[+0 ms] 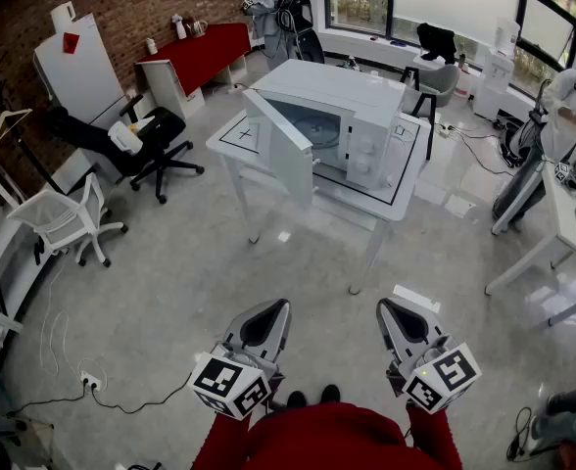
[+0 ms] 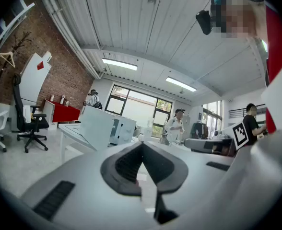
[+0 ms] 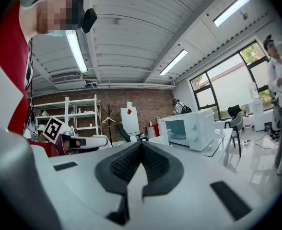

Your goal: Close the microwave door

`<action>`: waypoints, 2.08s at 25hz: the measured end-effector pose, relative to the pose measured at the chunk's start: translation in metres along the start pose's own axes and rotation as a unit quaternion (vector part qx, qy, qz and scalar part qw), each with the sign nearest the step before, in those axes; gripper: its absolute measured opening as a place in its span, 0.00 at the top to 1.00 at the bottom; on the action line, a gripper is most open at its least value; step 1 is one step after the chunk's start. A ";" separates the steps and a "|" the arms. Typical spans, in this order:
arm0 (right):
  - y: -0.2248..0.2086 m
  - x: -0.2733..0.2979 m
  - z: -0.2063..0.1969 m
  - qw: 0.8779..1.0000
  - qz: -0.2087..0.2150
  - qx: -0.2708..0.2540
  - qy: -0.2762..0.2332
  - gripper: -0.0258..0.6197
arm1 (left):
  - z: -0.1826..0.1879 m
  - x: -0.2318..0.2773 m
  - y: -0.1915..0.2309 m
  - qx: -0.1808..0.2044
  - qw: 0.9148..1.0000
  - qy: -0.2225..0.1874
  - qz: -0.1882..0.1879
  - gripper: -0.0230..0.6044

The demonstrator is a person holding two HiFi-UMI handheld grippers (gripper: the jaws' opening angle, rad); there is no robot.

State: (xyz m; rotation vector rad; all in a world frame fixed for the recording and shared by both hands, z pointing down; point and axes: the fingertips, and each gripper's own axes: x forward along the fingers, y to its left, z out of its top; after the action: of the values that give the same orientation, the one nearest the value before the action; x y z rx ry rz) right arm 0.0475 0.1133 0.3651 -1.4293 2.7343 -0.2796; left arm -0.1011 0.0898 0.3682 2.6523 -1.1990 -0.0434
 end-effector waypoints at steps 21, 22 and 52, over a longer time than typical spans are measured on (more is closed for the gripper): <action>-0.007 -0.010 -0.014 1.000 0.005 0.016 0.009 0.94 | -0.021 0.000 0.000 -0.019 1.000 0.017 0.004 0.95; -0.008 -0.011 -0.015 1.000 0.004 0.016 0.009 0.94 | -0.022 0.001 -0.001 -0.020 1.000 0.018 0.004 0.95; -0.066 -0.046 0.022 0.998 -0.003 0.005 -0.065 0.94 | 0.025 0.038 -0.015 0.075 0.995 -0.020 0.070 0.94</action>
State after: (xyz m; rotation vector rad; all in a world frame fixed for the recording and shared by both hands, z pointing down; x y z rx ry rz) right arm 0.1296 0.1110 0.3538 -1.4015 2.6213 -0.1933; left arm -0.0676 0.0660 0.3432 2.6969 -1.4510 0.0166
